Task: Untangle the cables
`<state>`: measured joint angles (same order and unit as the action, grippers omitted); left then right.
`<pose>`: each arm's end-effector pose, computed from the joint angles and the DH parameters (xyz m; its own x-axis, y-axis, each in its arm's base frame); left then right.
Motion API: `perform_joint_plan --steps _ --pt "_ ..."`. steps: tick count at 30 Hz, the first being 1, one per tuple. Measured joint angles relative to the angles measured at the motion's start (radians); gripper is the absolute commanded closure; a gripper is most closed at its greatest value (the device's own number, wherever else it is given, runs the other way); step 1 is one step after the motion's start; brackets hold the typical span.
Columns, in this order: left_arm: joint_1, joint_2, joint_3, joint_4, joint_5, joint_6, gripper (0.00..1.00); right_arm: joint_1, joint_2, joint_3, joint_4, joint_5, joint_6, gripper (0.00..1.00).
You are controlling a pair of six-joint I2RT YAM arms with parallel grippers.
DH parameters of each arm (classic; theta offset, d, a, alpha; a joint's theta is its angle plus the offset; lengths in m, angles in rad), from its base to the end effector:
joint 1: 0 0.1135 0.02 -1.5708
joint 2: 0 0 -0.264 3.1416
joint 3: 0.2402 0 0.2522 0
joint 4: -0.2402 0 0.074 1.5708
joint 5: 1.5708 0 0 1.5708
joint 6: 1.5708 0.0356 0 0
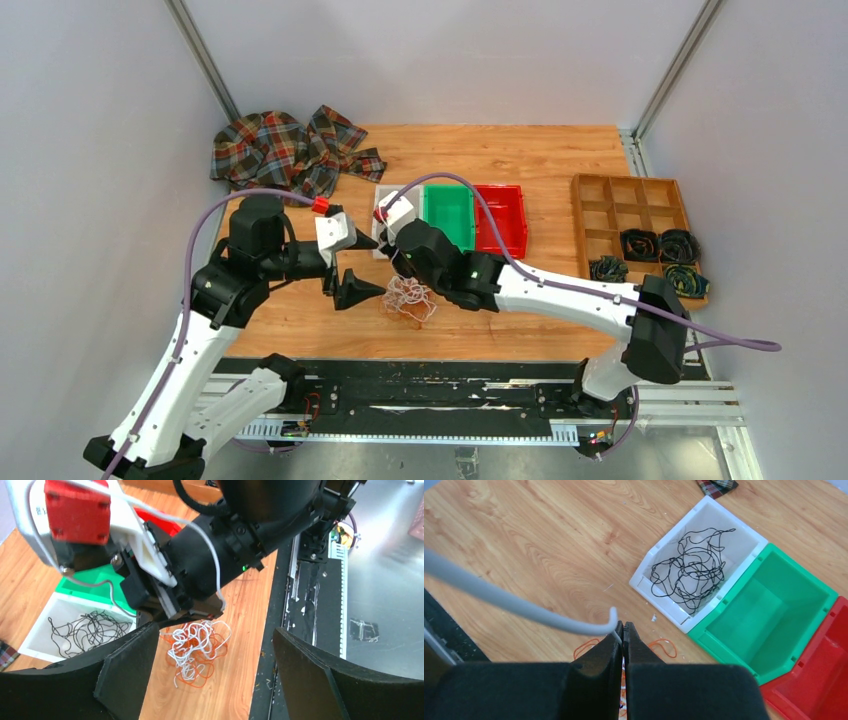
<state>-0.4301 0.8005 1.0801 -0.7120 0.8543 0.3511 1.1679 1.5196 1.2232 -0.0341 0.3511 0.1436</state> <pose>0.1192 -0.0842 0.3874 -0.0494 0.2712 -0.9613 0.9725 0.2323 0.0155 0.1524 0.3263 0.3281 -0.2313 -0.1999 -0.9521 -0.7105 0.7033 0.0249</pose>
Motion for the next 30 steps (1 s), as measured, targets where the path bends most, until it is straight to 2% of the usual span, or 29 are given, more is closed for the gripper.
perform_joint_plan --steps 6,10,14,17,20,26,30 --pt "-0.003 -0.017 -0.017 0.110 -0.014 -0.133 0.17 0.020 0.068 0.105 -0.109 0.121 0.000 0.99" --pt "-0.004 -0.051 -0.066 0.212 -0.059 -0.233 0.28 0.033 0.088 0.150 -0.164 0.190 0.001 1.00" --pt "-0.004 -0.061 -0.085 0.255 -0.120 -0.293 0.50 0.046 0.116 0.197 -0.202 0.249 0.002 0.99" --pt "-0.004 -0.058 -0.085 0.262 -0.167 -0.296 0.77 0.050 0.117 0.201 -0.220 0.273 0.002 1.00" --pt "-0.004 -0.058 -0.086 0.259 -0.206 -0.284 0.97 0.053 0.117 0.200 -0.231 0.286 0.000 1.00" --pt "-0.010 -0.070 -0.064 0.207 -0.228 -0.238 0.99 0.062 0.103 0.162 -0.176 0.282 -0.006 0.99" --pt "-0.035 -0.069 -0.016 0.166 -0.245 -0.179 0.99 0.067 0.059 0.096 -0.070 0.255 -0.002 0.99"
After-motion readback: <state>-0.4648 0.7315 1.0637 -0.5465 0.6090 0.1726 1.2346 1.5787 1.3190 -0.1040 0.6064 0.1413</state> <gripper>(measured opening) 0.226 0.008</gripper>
